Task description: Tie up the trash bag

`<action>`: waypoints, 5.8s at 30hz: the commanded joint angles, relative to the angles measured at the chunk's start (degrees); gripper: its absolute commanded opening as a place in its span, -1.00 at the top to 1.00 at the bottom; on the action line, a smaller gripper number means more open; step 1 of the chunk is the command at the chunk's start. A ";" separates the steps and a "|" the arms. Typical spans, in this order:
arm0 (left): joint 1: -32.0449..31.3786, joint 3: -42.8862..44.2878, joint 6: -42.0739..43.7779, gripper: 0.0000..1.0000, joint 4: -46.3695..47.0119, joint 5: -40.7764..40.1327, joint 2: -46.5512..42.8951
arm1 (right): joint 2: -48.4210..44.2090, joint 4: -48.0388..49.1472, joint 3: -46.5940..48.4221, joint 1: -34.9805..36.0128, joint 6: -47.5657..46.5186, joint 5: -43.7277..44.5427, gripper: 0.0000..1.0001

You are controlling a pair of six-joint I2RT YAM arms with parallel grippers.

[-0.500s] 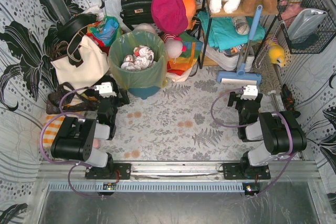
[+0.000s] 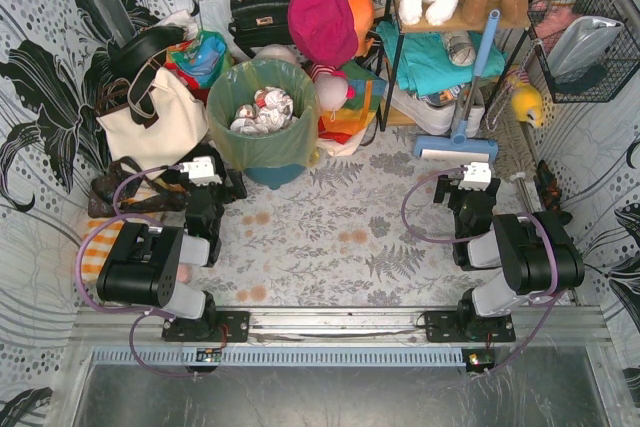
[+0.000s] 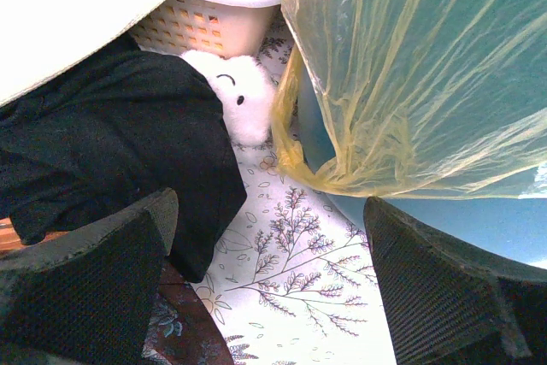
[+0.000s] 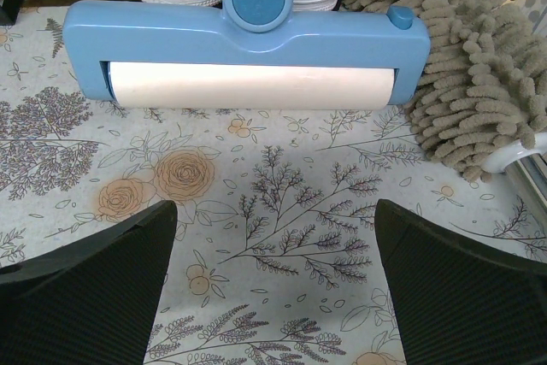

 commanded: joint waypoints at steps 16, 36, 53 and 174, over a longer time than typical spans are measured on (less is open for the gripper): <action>0.38 0.59 -0.22 -0.96 2.76 0.21 0.16 | 0.16 0.84 1.13 -0.54 1.12 1.75 -0.93; 0.39 0.45 -0.05 -0.96 2.98 0.13 0.19 | 0.15 0.72 1.08 -0.67 1.17 1.64 -0.93; -0.08 -0.98 0.89 -0.95 4.33 0.76 -1.52 | -0.92 -0.34 1.35 -0.67 0.42 0.60 -0.94; 5.66 69.06 -21.31 0.20 -92.60 5.65 -4.94 | 34.24 -108.81 123.68 30.54 34.49 -13.32 -0.07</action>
